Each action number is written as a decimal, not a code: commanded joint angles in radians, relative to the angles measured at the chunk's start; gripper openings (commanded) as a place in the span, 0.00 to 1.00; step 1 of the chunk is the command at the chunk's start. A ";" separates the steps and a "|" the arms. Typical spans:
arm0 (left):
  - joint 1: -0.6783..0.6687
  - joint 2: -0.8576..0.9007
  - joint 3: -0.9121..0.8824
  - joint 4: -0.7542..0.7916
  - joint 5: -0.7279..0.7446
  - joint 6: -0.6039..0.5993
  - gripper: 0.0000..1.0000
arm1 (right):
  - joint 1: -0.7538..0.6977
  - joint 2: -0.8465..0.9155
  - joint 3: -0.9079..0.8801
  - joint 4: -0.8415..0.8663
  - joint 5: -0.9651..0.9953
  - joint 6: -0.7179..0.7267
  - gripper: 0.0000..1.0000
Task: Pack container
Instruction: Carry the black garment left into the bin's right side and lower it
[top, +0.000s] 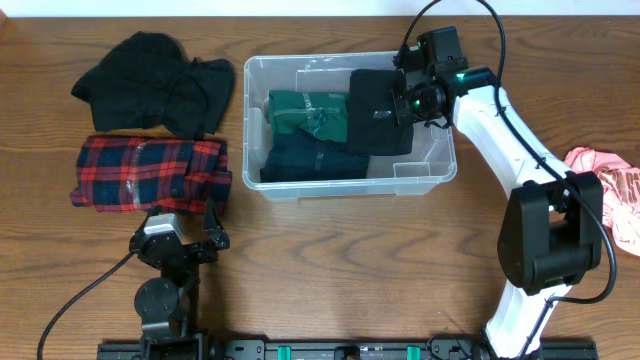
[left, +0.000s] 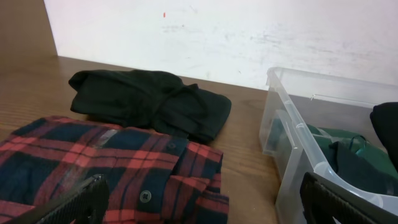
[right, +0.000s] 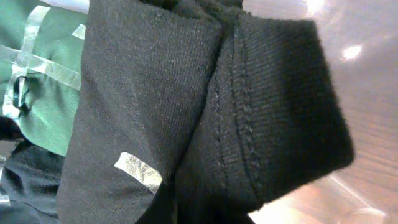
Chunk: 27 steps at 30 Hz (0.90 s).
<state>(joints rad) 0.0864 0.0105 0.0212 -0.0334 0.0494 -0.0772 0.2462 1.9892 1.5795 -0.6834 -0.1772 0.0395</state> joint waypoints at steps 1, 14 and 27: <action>0.005 -0.005 -0.017 -0.034 -0.009 0.006 0.98 | 0.006 0.005 -0.005 0.003 0.047 -0.023 0.02; 0.005 -0.005 -0.017 -0.034 -0.009 0.006 0.98 | -0.004 0.002 0.023 0.082 0.047 -0.038 0.99; 0.005 -0.005 -0.017 -0.034 -0.009 0.006 0.98 | 0.066 0.002 0.121 0.019 0.032 -0.048 0.21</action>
<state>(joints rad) 0.0864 0.0105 0.0212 -0.0334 0.0494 -0.0772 0.2779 1.9892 1.6882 -0.6632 -0.1410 -0.0029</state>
